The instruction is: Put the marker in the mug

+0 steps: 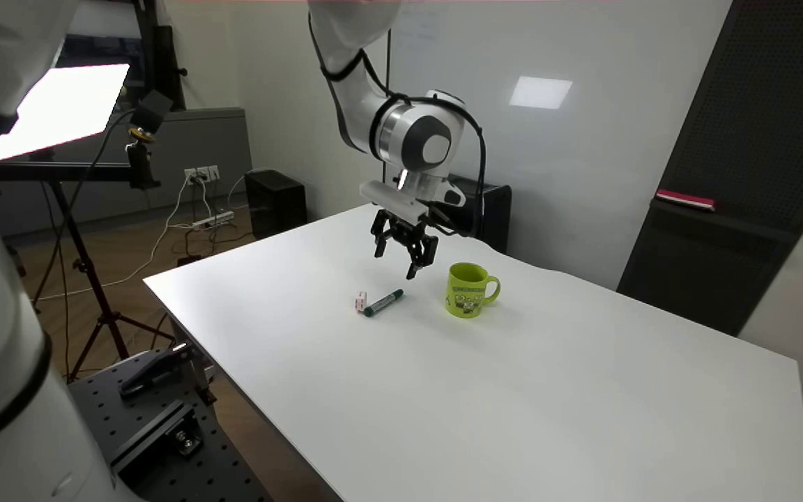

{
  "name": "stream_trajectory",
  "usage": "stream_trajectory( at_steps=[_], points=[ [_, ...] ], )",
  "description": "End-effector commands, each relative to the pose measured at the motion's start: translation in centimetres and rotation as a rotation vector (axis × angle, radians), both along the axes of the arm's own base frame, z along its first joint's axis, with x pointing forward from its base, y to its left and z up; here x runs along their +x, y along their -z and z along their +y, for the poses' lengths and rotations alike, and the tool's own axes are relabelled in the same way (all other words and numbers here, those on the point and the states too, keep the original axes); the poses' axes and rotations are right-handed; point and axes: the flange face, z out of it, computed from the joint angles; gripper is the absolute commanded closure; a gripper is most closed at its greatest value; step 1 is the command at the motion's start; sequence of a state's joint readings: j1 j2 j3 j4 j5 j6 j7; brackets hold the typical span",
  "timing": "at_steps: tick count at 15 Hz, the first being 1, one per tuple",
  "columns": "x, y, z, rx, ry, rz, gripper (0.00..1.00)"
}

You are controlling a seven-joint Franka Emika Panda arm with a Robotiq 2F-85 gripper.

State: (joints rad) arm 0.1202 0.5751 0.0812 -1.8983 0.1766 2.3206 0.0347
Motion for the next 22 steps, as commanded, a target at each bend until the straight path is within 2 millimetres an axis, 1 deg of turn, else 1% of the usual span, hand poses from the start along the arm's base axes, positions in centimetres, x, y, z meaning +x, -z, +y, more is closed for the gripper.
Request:
stream_trajectory(
  at_steps=[1, 6, 10, 14, 20, 22],
  points=[
    [-0.1, 0.2, -0.5, -0.035, 0.099, 0.011, 0.0],
    [-1.2, 1.8, -0.3, -0.042, 0.176, 0.006, 0.0],
    [-2.6, 3.0, 0.1, -0.042, 0.168, -0.01, 0.0],
    [-3.7, 4.0, 0.5, -0.038, 0.162, -0.068, 0.0],
    [-4.3, 5.0, 1.2, -0.025, 0.158, -0.128, 0.0],
    [-4.4, 5.4, 1.3, -0.032, 0.139, -0.121, 0.0]
  ],
)
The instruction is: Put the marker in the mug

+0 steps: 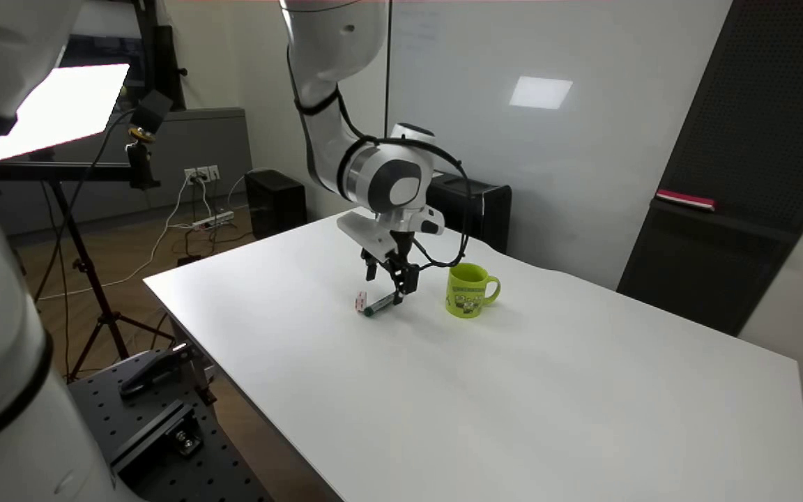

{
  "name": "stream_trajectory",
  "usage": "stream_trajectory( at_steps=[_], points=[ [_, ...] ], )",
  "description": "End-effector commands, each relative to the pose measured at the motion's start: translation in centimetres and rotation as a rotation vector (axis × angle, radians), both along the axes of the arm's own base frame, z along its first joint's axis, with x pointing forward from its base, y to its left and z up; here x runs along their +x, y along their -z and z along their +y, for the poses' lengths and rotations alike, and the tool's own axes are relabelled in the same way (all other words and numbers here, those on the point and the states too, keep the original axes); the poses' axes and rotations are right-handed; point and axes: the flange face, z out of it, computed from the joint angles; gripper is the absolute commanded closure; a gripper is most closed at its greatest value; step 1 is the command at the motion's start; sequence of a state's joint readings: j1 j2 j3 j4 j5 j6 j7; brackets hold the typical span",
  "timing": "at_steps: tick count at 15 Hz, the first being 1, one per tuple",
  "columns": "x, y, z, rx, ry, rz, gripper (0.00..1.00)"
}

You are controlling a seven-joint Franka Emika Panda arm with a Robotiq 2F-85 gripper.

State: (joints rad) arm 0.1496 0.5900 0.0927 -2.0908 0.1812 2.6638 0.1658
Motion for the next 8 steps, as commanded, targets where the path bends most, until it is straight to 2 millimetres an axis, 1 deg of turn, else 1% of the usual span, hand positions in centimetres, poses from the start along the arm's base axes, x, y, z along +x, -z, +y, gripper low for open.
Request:
stream_trajectory(
  at_steps=[1, 8],
  points=[
    [-0.2, 0.31, 0.33, -0.014, 0.001, 0.008, 0.0],
    [-0.19, 0.42, 0.24, -0.003, -0.01, 0.008, 0.0]
  ],
)
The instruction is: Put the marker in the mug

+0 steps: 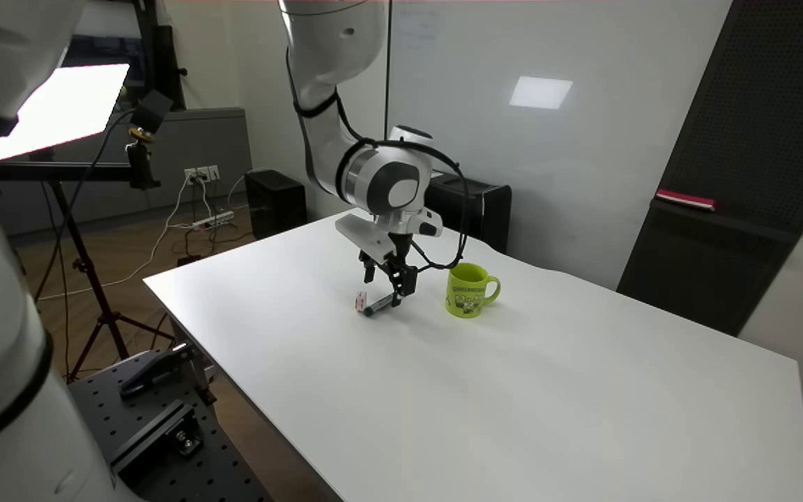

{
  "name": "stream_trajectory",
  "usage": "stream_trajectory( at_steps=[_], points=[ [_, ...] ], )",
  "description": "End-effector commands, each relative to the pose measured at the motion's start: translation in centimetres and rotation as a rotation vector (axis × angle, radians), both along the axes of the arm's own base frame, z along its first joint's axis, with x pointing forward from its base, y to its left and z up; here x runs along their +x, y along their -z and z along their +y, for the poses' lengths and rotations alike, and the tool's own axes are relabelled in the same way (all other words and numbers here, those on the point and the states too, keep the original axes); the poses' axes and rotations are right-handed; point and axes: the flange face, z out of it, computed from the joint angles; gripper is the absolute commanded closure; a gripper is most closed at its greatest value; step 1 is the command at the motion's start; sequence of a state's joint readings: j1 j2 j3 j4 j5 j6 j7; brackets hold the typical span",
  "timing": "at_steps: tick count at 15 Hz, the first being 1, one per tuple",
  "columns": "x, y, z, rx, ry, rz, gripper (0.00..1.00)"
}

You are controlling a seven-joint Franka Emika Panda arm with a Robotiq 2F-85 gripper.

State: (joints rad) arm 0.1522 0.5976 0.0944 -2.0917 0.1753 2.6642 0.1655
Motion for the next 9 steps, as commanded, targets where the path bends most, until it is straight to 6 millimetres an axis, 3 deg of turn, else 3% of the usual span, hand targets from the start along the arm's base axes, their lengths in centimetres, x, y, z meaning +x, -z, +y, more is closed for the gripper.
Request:
stream_trajectory(
  at_steps=[1, 9],
  points=[
    [0.05, -0.03, 0.01, 0.0, 0.0, 0.001, 0.0],
    [0.08, 0.7, -0.45, -0.024, 0.008, -0.018, 0.0]
  ],
)
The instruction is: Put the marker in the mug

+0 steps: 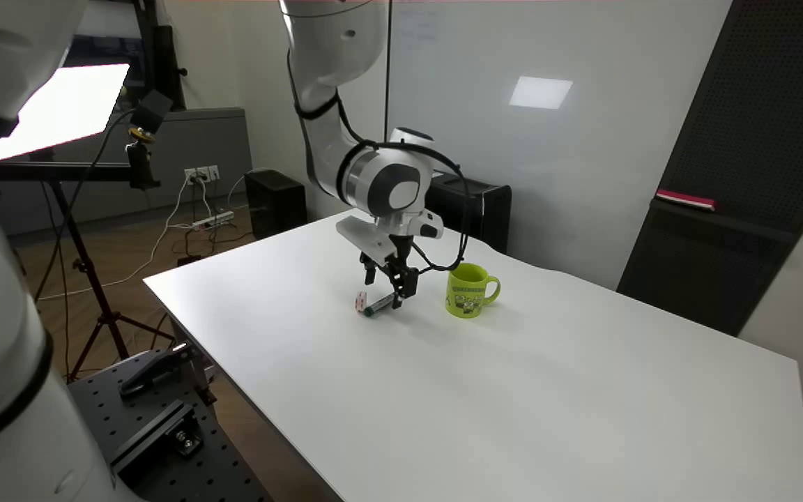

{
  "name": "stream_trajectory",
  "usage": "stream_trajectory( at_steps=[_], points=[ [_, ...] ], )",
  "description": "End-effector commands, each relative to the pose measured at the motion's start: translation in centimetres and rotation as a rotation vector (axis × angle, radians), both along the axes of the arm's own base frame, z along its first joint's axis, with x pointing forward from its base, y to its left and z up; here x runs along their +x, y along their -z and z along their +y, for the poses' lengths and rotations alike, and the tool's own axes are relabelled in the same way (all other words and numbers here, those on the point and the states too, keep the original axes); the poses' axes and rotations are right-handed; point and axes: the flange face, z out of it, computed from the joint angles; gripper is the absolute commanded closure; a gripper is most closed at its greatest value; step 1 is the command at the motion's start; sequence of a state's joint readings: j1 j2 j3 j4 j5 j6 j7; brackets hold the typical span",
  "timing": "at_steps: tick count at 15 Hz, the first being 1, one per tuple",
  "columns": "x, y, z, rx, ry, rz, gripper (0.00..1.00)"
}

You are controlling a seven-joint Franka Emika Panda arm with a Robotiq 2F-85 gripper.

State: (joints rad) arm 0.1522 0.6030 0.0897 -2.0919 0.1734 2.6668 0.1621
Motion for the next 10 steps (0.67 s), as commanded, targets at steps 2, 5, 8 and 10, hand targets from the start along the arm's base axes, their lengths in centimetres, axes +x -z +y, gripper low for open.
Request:
stream_trajectory(
  at_steps=[2, 5, 8, 10],
  points=[
    [0.1, 0.7, -0.2, -0.026, 0.006, -0.035, 0.0],
    [0.1, 1.6, -0.1, -0.036, 0.002, -0.05, 0.0],
    [-0.2, 2.9, 0.3, -0.041, -0.003, -0.043, 0.0],
    [-0.5, 3.7, 0.6, -0.048, -0.011, -0.032, 0.0]
  ],
)
